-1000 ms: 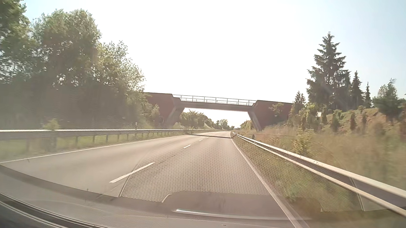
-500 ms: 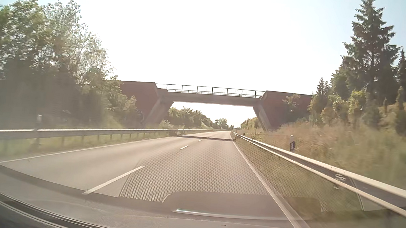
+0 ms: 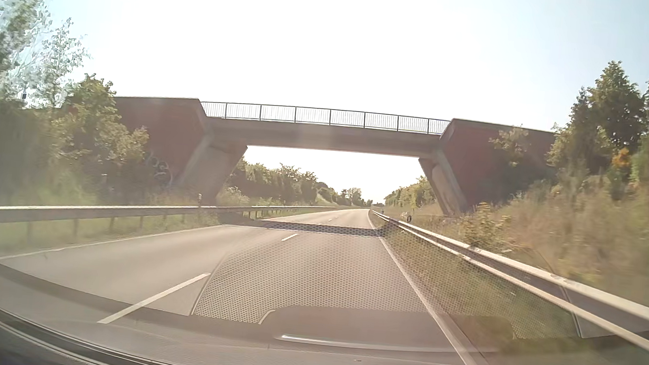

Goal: Follow the waypoints while adhering to traffic rules and regulations

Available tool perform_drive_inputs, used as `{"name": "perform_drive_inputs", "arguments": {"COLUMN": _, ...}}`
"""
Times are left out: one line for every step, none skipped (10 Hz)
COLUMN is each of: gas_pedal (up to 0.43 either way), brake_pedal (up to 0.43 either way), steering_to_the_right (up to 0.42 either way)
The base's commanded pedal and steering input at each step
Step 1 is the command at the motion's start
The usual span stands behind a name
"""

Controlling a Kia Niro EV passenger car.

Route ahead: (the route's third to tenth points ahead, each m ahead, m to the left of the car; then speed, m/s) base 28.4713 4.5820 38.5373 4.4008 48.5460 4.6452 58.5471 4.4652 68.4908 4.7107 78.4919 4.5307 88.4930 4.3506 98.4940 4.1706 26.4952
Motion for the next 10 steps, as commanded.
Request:
{"name": "perform_drive_inputs", "arguments": {"gas_pedal": 0.197, "brake_pedal": 0.006, "steering_to_the_right": 0.004}}
{"name": "perform_drive_inputs", "arguments": {"gas_pedal": 0.197, "brake_pedal": 0.006, "steering_to_the_right": 0.003}}
{"name": "perform_drive_inputs", "arguments": {"gas_pedal": 0.197, "brake_pedal": 0.006, "steering_to_the_right": 0.004}}
{"name": "perform_drive_inputs", "arguments": {"gas_pedal": 0.197, "brake_pedal": 0.006, "steering_to_the_right": 0.003}}
{"name": "perform_drive_inputs", "arguments": {"gas_pedal": 0.197, "brake_pedal": 0.006, "steering_to_the_right": 0.004}}
{"name": "perform_drive_inputs", "arguments": {"gas_pedal": 0.197, "brake_pedal": 0.006, "steering_to_the_right": 0.004}}
{"name": "perform_drive_inputs", "arguments": {"gas_pedal": 0.197, "brake_pedal": 0.006, "steering_to_the_right": 0.003}}
{"name": "perform_drive_inputs", "arguments": {"gas_pedal": 0.197, "brake_pedal": 0.006, "steering_to_the_right": 0.003}}
{"name": "perform_drive_inputs", "arguments": {"gas_pedal": 0.197, "brake_pedal": 0.006, "steering_to_the_right": 0.004}}
{"name": "perform_drive_inputs", "arguments": {"gas_pedal": 0.197, "brake_pedal": 0.006, "steering_to_the_right": 0.003}}
